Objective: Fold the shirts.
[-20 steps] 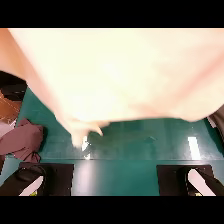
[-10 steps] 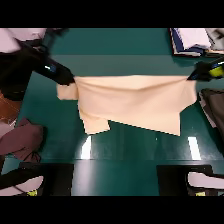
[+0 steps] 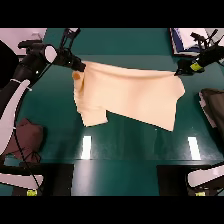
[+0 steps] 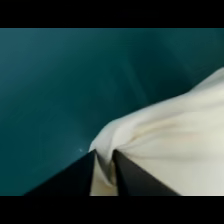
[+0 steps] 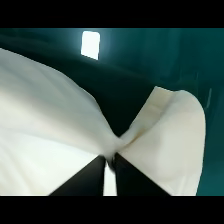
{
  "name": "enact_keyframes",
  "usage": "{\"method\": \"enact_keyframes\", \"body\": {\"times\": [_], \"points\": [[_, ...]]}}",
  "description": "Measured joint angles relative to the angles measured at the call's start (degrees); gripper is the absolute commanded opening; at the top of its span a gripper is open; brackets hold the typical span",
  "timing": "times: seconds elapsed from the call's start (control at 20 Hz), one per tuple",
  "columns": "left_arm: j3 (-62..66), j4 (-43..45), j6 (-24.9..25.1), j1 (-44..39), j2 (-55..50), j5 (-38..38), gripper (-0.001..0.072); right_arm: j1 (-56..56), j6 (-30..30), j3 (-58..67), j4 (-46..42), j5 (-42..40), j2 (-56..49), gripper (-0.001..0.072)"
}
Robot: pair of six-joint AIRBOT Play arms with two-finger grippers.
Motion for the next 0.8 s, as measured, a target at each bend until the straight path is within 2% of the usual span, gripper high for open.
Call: {"method": "enact_keyframes", "body": {"times": [0.15,0.35,0.6,0.65,0.8], "points": [[0.96,1.57,-2.43,0.85,-0.26,1.33,0.0551,-0.11,0.09,1.86,0.02,0.24,-0.37,0.0418],[1.99,0.66,-6.21,6.62,0.0,-7.32,0.0552,-1.77,0.09,2.62,1.14,5.4,-0.26,0.0417],[-4.59,-13.92,-7.19,17.27,0.0,-16.98,0.0553,-3.91,0.09,2.84,7.34,8.76,-0.15,0.0431],[-6.88,-16.13,-6.95,18.64,0.0,-17.53,0.0553,-4.09,0.09,2.84,8.13,9.2,-0.15,0.0481],[-14.56,-22.23,-4.96,20.74,0.0,-16.96,0.0552,-4.31,0.09,2.86,9.51,9.75,-0.15,0.0489]]}}
